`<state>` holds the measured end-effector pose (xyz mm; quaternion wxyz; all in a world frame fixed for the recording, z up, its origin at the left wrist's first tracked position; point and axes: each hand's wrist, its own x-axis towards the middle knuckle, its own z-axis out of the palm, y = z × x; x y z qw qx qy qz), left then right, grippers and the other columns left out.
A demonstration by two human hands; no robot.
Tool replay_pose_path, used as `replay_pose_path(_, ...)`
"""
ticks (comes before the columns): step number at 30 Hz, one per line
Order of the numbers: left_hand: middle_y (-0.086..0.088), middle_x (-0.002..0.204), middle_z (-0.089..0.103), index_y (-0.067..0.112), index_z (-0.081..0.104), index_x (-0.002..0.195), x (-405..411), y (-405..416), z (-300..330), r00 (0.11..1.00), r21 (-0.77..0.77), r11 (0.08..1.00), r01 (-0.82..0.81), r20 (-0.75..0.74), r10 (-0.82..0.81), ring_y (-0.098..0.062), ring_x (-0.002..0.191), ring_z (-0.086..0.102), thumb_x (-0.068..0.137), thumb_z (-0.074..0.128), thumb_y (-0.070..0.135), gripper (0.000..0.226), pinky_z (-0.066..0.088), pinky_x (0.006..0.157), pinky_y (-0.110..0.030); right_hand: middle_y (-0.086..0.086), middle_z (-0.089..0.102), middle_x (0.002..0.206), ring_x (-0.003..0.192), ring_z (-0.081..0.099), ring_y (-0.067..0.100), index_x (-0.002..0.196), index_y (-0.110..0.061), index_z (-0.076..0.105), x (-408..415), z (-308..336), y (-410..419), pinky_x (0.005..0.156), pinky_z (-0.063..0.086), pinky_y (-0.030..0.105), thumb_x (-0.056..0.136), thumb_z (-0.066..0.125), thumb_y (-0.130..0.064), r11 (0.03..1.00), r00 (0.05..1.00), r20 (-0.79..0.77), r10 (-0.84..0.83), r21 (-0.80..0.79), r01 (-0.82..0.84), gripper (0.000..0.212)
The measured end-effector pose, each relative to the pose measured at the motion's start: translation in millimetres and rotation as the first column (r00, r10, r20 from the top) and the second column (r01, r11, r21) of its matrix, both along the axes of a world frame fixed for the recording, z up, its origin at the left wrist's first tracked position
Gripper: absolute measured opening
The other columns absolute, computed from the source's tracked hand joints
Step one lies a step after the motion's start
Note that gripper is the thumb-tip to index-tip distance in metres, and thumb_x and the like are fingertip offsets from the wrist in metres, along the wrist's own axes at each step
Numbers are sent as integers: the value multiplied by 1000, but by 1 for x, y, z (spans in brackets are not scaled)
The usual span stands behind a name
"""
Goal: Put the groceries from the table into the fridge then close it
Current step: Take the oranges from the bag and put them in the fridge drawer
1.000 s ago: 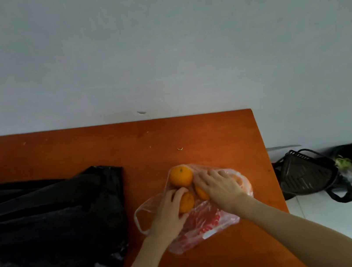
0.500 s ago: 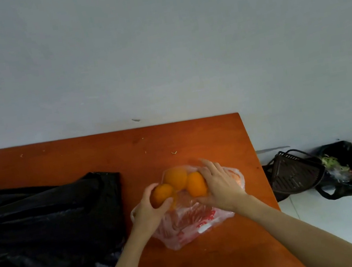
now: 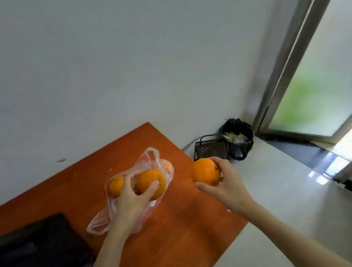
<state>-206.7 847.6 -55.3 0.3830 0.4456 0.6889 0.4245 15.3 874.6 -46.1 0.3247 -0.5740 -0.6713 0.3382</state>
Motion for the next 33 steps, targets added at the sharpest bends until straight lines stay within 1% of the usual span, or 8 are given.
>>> replay_pose_path(3,2,119,45,25,42,122,48,-22,4,993,-35,993,115,40,-113,-18,108,47,81,69,32,50,39,71,-21,-6,46,117,103,48,11,127,-21,44,49,3,-48,85,43,25,71,77,-36,984,984,7,-178,-6,178,66)
replay_pose_path(10,-1,116,48,25,42,121,177,-67,15,882,-68,882,466,121,-456,-14,97,51,82,68,30,48,43,63,-19,-11,40,116,103,46,9,131,-23,40,162,14,-159,82,42,23,74,74,-39,874,874,20,-486,-14,486,68)
replay_pose_path(14,-6,118,56,25,45,116,251,-91,20,787,-49,788,614,113,-607,-18,99,57,76,76,33,51,51,78,-31,-8,43,121,102,48,11,131,-28,38,229,15,-218,80,44,23,73,74,-42,781,780,-18,-625,-5,625,70)
replay_pose_path(20,-7,123,53,29,41,118,373,-149,23,672,-60,670,740,63,-737,-24,106,55,81,68,36,46,46,82,-33,-6,45,123,106,51,15,126,-30,39,336,23,-318,83,47,29,72,75,-43,673,673,-21,-740,-23,739,66)
replay_pose_path(23,-2,119,49,33,38,119,455,-193,23,579,-67,577,814,11,-815,-21,104,52,82,65,39,45,43,79,-30,-7,46,121,104,50,13,126,-30,40,405,31,-381,80,43,26,72,75,-41,604,604,-19,-797,-4,797,65)
replay_pose_path(27,-1,114,48,34,38,116,552,-261,26,453,-17,453,891,-3,-891,-18,98,52,84,65,34,42,43,68,-19,-3,52,123,107,52,17,127,-27,45,487,37,-459,88,45,32,72,76,-40,468,468,-9,-884,24,884,65)
replay_pose_path(30,2,114,46,33,40,116,614,-305,28,321,-8,321,947,1,-947,-9,91,52,84,66,32,41,43,66,-16,-4,52,122,106,52,16,129,-26,45,531,41,-510,86,42,28,73,75,-39,355,355,-11,-935,14,935,64)
replay_pose_path(33,2,114,47,32,40,119,673,-337,32,195,6,195,981,-13,-981,-9,91,52,83,67,33,45,44,67,-15,-3,50,126,109,52,17,131,-28,43,569,42,-551,92,45,35,72,74,-41,259,259,-23,-966,3,966,68)
